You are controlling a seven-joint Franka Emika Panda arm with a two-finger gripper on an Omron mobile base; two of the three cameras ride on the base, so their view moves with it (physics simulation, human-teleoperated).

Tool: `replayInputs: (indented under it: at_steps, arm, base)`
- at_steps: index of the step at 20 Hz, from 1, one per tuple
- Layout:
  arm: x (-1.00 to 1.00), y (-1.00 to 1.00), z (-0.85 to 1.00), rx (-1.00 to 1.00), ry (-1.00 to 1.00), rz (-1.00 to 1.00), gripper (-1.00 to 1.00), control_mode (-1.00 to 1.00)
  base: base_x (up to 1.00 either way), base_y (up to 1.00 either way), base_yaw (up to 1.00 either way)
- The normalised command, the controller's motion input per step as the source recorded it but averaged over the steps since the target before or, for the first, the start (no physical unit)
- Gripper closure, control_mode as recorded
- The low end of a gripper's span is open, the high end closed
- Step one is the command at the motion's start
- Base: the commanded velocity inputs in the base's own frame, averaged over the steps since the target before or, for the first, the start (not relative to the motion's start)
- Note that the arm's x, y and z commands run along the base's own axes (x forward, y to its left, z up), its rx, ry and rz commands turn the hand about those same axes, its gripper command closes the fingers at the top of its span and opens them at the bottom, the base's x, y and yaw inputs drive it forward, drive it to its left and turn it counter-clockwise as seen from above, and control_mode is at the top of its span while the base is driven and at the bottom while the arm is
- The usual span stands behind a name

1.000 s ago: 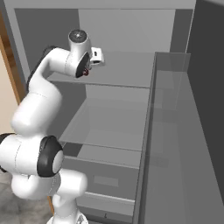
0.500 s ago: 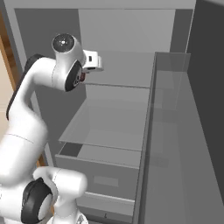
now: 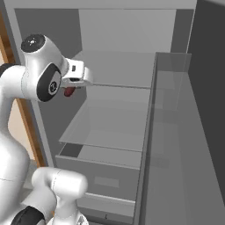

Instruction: Move the hot dog bun to the plate on the dining table and place the condiment next to that plate. Then navigate to the fridge and take the sausage and place it on the plate as well.

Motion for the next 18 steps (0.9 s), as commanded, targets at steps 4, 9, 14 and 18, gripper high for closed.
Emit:
replayInputs:
  at_steps: [4, 9, 14, 18]
  arm:
    - [-0.61, 0.00, -0.73, 0.00, 0.36, -0.12, 1.00, -1.00]
    - [-0.35, 0.00, -0.62, 0.00, 0.29, -0.12, 1.00, -1.00]
    - [-0.14, 0.00, -0.17, 0.00, 0.05, -0.02, 1.00, 1.00]
    - [0.00, 0.00, 0.00, 0.00, 0.00, 0.00, 1.00, 1.00]
  base:
    - [0.00, 0.00, 0.00]
    - [0.00, 0.00, 0.00]
    - [-0.45, 0.01, 0.01]
    - [-0.95, 0.58, 0.42]
